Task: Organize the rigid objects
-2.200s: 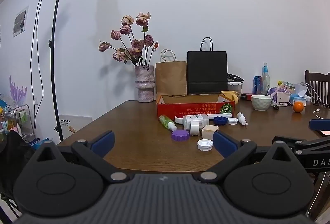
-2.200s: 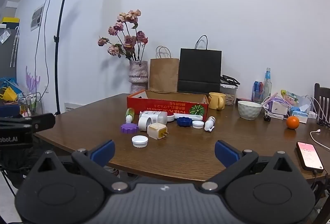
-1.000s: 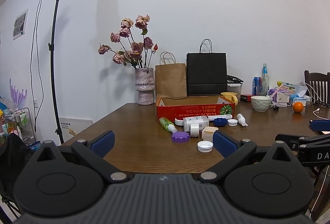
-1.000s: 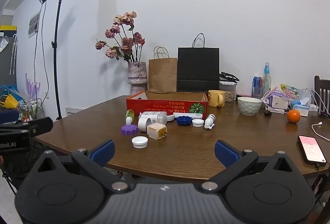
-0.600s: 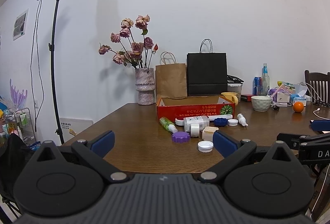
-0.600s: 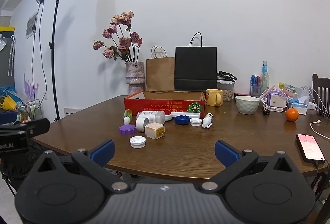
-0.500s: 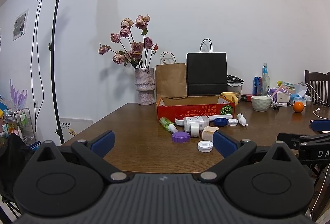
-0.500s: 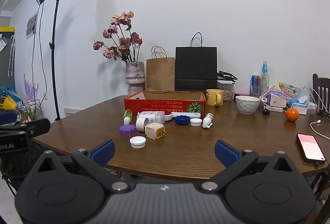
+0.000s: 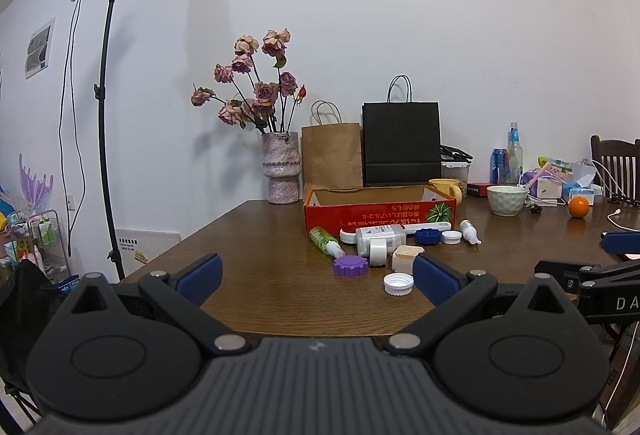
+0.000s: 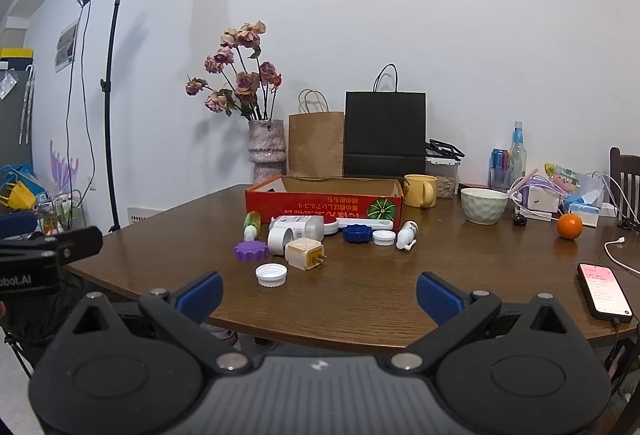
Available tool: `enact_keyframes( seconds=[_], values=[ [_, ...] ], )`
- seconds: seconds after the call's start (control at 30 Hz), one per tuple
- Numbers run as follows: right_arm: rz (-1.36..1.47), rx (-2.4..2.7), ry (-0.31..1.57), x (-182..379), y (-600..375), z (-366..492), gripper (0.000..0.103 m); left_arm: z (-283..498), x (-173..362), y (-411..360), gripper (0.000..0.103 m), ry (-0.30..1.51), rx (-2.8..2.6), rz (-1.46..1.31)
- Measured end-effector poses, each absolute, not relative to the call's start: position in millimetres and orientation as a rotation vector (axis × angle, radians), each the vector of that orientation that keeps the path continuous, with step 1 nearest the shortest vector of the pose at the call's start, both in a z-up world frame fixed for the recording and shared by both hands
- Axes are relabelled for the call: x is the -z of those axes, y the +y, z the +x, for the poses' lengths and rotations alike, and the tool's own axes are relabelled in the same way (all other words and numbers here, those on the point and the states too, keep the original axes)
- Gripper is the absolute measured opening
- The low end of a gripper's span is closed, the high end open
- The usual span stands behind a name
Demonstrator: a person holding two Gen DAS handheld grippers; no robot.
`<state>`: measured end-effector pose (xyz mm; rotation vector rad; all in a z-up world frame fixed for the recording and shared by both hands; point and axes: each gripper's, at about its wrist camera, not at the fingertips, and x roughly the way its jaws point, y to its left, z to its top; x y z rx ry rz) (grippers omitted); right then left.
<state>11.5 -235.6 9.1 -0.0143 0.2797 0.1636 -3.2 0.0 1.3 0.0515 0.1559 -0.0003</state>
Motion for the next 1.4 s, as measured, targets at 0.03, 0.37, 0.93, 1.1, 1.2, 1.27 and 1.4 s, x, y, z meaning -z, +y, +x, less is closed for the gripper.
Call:
enact_keyframes(
  seconds=[0.03,0.37,0.93,1.1,1.2,1.27,1.4],
  values=[
    [-0.014,-0.164,0.280,-9,-236,12,0.103,-3,-1,0,0.103,0.156,0.001,0.051],
    [-0.007,-0.157,0.281,-9,-236,11,0.103,-3,-1,0,0.103,0.155,0.000,0.052],
    [-0.016,-0.167,0.269,-10,-236,9,0.103,-3,0,-1,0.103,0.155,-0.001,0.053],
    [-0.003,-0.166,0.282,-8,-238,12,0.103,-2,3,-1,0.103,0.165,0.006,0.048],
    [0.008,-0.160,0.316,0,-240,18,0.103,9,11,2,0.103,0.229,0.011,0.021],
    [0.012,-0.151,0.351,9,-241,25,0.103,17,20,3,0.103,0.262,0.009,0.028],
    [0.014,-0.114,0.404,25,-247,44,0.103,34,33,6,0.103,0.315,0.028,0.030]
  ],
)
